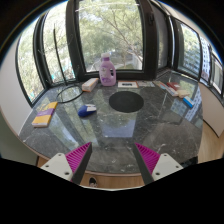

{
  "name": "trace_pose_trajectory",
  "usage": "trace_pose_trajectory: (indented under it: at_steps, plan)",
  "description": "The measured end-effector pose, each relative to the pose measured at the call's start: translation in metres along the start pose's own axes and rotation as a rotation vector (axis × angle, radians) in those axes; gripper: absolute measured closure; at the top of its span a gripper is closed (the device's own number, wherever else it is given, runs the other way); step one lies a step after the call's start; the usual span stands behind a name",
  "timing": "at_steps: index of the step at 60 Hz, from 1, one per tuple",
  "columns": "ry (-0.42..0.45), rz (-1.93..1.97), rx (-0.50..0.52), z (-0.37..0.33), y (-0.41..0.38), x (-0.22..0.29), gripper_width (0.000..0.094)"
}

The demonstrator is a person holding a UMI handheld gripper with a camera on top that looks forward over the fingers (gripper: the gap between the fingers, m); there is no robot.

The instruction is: Arrange mouse

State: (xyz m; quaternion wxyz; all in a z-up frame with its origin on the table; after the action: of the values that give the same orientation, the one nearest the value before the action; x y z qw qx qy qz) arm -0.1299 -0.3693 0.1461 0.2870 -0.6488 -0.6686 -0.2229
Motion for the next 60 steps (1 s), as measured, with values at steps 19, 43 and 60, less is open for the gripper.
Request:
trace_pose_trajectory:
  at_steps: [19,43,60]
  plan:
    - [0.138,0.01,0.065,0.149,-0.141,0.036,0.0078]
    - [0.136,0.077,-0.063,0.278,-0.168,0.1,0.0082]
    - [0.136,0.065,-0.118,0.325,-0.171,0.139,0.0147]
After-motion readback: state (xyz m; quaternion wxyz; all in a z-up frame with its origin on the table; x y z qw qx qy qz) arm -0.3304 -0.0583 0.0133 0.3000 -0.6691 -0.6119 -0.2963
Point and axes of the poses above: the point between the fingertips, and its own axes, seen from behind it with the camera up: y to the right, x up, z forward, the way the camera looks, the point moved 4 cm from there along -z, backward, against the way the camera looks, and after that the axes turned 3 degrees about -y, right-handed, at the moved point
